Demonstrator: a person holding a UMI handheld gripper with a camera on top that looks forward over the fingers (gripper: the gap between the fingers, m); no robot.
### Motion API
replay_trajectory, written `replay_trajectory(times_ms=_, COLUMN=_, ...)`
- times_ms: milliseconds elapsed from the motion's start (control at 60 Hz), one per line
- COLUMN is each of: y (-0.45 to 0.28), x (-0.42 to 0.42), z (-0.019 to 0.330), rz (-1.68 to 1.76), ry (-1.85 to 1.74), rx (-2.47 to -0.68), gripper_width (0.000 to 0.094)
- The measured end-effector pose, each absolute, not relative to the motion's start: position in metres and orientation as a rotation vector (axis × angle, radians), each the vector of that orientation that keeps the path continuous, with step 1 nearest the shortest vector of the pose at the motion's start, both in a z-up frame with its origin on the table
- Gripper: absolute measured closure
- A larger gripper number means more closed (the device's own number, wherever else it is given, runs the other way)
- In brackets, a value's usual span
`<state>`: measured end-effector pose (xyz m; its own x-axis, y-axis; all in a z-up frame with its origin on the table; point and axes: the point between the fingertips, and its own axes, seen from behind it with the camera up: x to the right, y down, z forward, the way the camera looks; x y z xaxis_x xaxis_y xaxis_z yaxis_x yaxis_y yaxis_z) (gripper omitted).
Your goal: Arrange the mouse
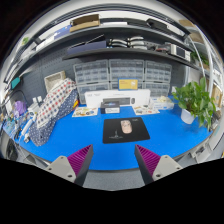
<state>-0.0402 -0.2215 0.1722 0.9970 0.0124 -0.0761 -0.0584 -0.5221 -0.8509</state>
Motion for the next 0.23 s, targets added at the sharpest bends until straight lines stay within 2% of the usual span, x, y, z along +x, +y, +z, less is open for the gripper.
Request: replay_trajectory(times_ms=233, y=-0.245, x=-0.034, z=0.173, rz=0.087, ry=0.031, rx=-2.114, gripper_width=0.0099)
